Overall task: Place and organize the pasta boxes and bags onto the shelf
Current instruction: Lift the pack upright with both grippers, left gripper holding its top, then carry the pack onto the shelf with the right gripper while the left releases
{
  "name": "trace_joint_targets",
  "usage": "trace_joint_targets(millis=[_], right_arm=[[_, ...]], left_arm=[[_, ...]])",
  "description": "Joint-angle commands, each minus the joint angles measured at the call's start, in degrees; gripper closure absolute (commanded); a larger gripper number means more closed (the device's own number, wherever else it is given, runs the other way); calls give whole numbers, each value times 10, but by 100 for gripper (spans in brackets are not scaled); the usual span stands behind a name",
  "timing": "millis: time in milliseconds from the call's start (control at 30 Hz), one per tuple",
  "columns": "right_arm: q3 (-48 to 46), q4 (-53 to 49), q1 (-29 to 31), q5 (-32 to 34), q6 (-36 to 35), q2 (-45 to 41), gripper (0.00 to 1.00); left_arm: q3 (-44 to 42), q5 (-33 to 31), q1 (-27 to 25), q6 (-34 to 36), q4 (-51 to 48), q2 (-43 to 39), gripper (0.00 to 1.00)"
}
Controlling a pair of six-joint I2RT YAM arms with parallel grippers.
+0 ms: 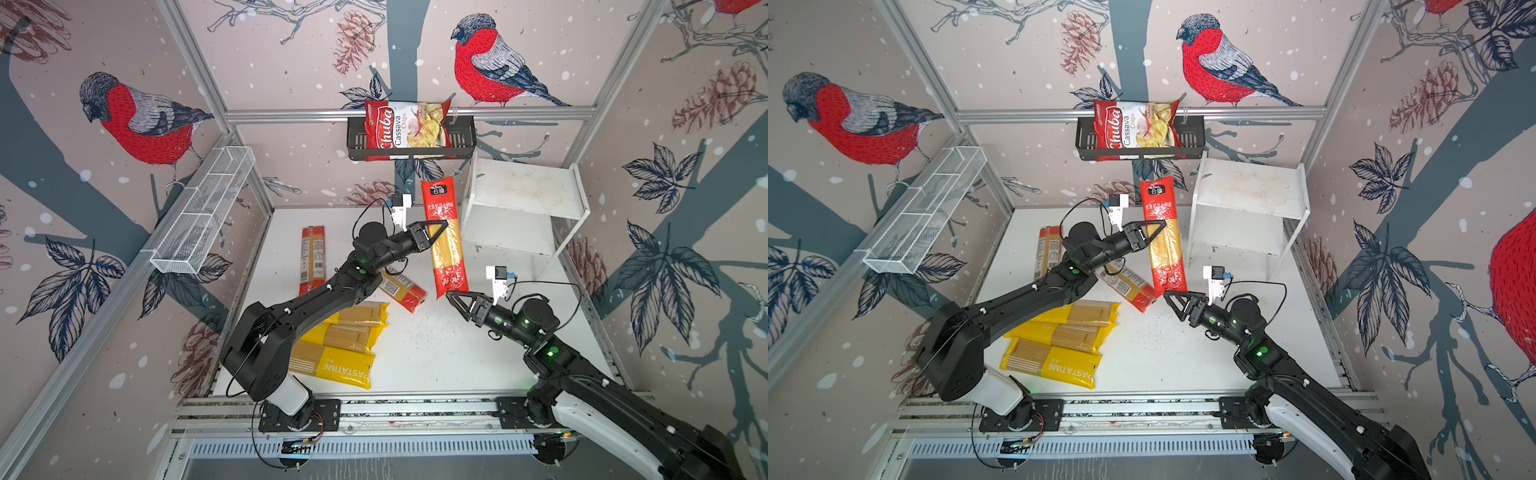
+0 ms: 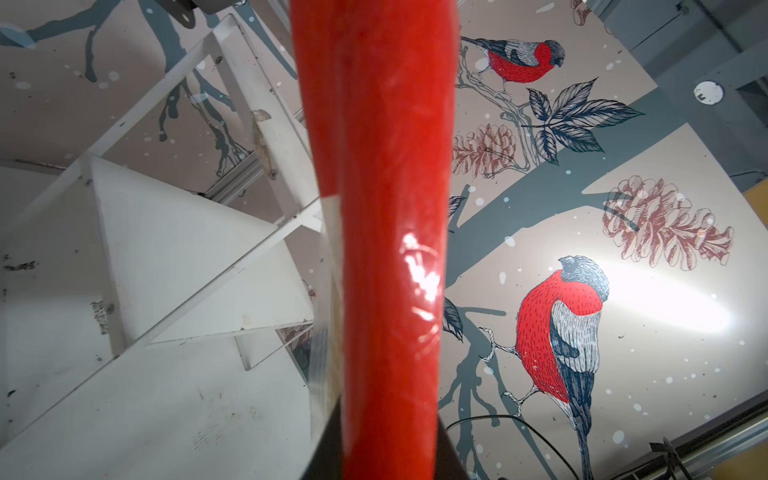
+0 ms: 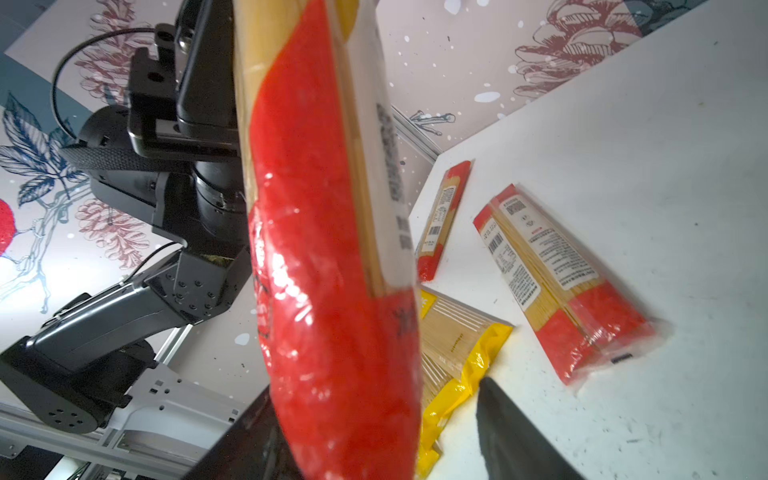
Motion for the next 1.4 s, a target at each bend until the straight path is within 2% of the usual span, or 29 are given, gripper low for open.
trace_joint_targets(millis=[0,267,433,467,567,633,967,1167,1300,1367], right_arm=[[5,69,-2,21,14,10,32],[13,132,-24,36,49,10,44],[15,153,-36,41,65,10,57],[16,156,-39,42,68,10,56],[20,159,-46,41,71,5,39],[24,155,-52,38,71,0,35],[17,185,-74,1,92,0,34],[9,199,-77,10,99,0,32],[25,219,-77,-1,97,23,39],[26,227,-77,0,98,29,48]], left_arm=[[23,-3,-11,-19,98,8,96],[50,-3,-24,-25,99,29,95],[75,-1,-25,-20,88,42,95],[81,1,-26,-21,87,46,95],[90,3,-28,-20,83,53,95],[88,2,-28,-20,84,54,95],[89,-5,-25,-17,84,59,95],[96,-3,-32,-22,89,67,95],[105,-1,-39,-32,96,81,95],[111,-2,-39,-34,95,85,94]])
